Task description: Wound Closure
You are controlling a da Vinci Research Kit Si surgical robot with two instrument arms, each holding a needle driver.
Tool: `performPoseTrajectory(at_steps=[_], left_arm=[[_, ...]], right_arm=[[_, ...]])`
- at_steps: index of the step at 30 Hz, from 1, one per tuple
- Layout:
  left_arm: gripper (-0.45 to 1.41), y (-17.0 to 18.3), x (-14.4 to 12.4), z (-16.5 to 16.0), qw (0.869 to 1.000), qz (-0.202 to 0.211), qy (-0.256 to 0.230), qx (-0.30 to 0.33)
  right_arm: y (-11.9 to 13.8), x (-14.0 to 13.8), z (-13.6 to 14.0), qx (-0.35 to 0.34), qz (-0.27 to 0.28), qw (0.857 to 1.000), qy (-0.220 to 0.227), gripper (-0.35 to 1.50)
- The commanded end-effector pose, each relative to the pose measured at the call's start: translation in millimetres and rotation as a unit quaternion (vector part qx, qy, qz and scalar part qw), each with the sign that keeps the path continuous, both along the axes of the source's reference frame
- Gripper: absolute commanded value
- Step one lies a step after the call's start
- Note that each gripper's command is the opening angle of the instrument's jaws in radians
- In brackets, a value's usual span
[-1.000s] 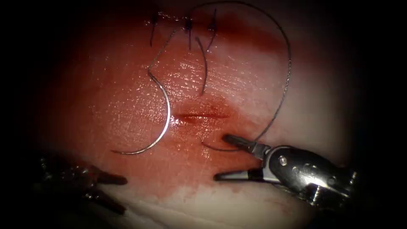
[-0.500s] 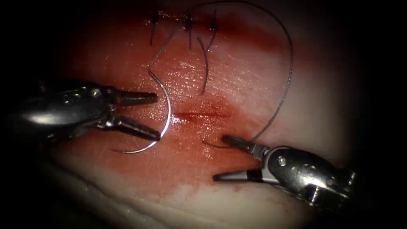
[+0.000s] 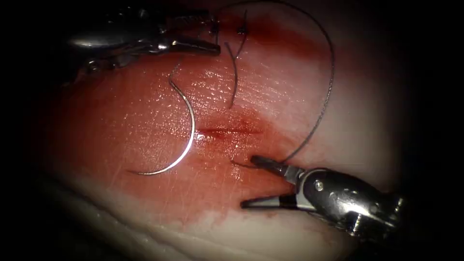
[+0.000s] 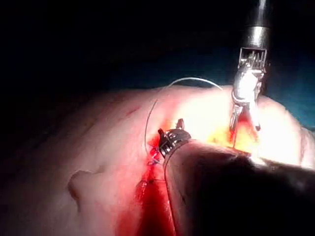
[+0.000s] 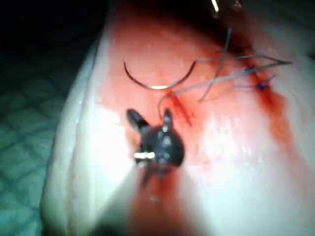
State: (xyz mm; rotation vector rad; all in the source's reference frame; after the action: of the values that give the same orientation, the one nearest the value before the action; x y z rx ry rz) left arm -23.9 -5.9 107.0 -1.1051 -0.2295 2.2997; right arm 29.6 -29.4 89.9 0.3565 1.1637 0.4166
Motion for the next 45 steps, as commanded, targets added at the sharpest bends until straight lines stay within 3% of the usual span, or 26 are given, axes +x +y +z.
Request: performPoseTrajectory(at_steps=[1, 6, 14, 30, 31, 34, 37, 39, 40, 41, 45], left_arm=[[0.54, -0.1, -0.6, 1.3, 1.0, 0.001, 0.015, 0.0], [0.59, -1.6, -0.3, 4.3, 0.997, 0.009, 0.081, 0.006], [0.69, -1.6, 1.0, 6.4, 0.991, 0.012, 0.13, 0.01], [0.77, -2.9, 1.5, 10.8, 0.989, 0.02, 0.144, 0.014], [0.61, -2.9, 1.7, 11.3, 0.99, 0.022, 0.142, 0.013], [0.59, -2.9, 1.8, 11.4, 0.99, 0.023, 0.142, 0.013], [0.42, -3.0, 1.8, 11.5, 0.99, 0.024, 0.141, 0.013], [0.02, -3.1, 1.8, 11.8, 0.99, 0.026, 0.138, 0.014], [0.02, -3.1, 1.8, 11.8, 0.99, 0.026, 0.138, 0.014], [-0.45, -3.1, 1.9, 12.0, 0.99, 0.026, 0.139, 0.012], [-0.45, -2.8, 2.3, 11.1, 0.99, 0.039, 0.133, 0.002]], right_arm=[[-0.2, 0.9, 0.4, 0.0, -0.001, 1.0, 0.001, 1.01], [-0.4, 1.2, 0.1, 0.001, -0.002, 1.0, 0.0, 1.01], [-0.5, 1.4, 0.3, 0.0, -0.003, 1.0, -0.001, 1.01], [-0.6, 1.6, 0.3, 0.0, -0.003, 1.0, -0.001, 1.01], [-0.6, 1.7, 0.3, 0.0, -0.003, 1.0, -0.001, 1.01], [-0.7, 1.8, 0.4, -0.001, -0.003, 1.0, -0.001, 1.01], [-0.7, 1.9, 0.3, -0.001, -0.004, 1.0, -0.001, 1.01], [-0.7, 1.8, 0.3, -0.001, -0.004, 1.0, -0.001, 1.01], [-0.7, 1.8, 0.3, -0.001, -0.004, 1.0, -0.001, 1.01], [-0.7, 1.8, 0.3, 0.0, -0.004, 1.0, -0.001, 1.01], [-0.4, 1.3, 0.0, 0.001, -0.005, 1.0, 0.001, 1.01]])
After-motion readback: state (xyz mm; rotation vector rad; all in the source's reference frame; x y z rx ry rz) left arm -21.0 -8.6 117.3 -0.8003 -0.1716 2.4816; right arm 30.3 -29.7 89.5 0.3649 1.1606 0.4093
